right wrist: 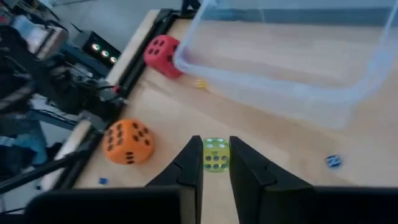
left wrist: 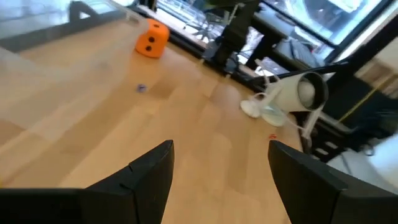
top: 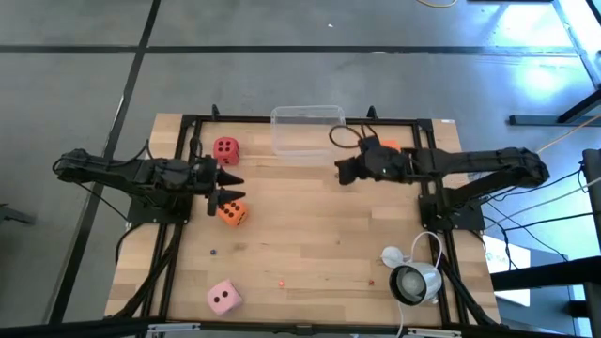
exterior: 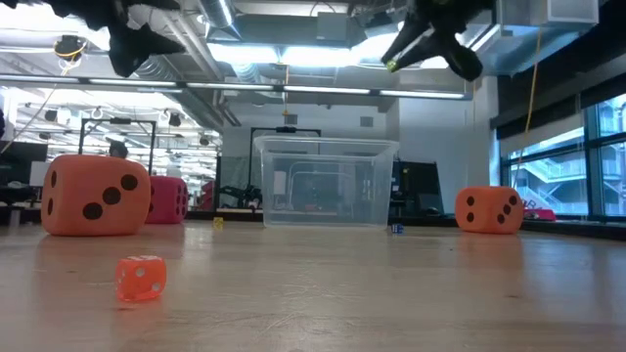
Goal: Pick & Place Dice
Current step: Put the small green dice into the transparent bin
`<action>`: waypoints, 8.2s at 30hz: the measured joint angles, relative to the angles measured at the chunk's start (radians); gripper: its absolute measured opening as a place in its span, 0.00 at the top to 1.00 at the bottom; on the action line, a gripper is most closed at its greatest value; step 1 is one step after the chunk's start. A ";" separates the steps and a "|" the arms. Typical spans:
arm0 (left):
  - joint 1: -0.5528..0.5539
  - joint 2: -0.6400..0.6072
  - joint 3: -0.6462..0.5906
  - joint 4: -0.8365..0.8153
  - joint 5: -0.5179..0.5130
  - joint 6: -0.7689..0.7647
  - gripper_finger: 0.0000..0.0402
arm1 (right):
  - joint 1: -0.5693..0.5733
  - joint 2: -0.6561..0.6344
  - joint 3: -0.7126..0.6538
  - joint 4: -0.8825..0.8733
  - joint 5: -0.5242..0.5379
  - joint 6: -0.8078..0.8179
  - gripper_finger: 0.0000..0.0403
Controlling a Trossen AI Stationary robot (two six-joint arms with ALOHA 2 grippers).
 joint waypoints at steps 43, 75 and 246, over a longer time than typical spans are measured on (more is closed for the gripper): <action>0.026 0.068 0.000 0.195 0.154 0.023 0.37 | -0.420 0.732 0.743 -0.591 -0.205 -0.485 0.87; 0.026 0.065 0.000 0.188 0.155 0.026 0.37 | -0.412 0.750 0.743 -0.633 -0.170 -0.495 0.58; 0.342 0.396 0.424 0.028 0.313 0.162 0.37 | -0.399 0.763 0.736 -0.568 -0.172 -0.350 0.61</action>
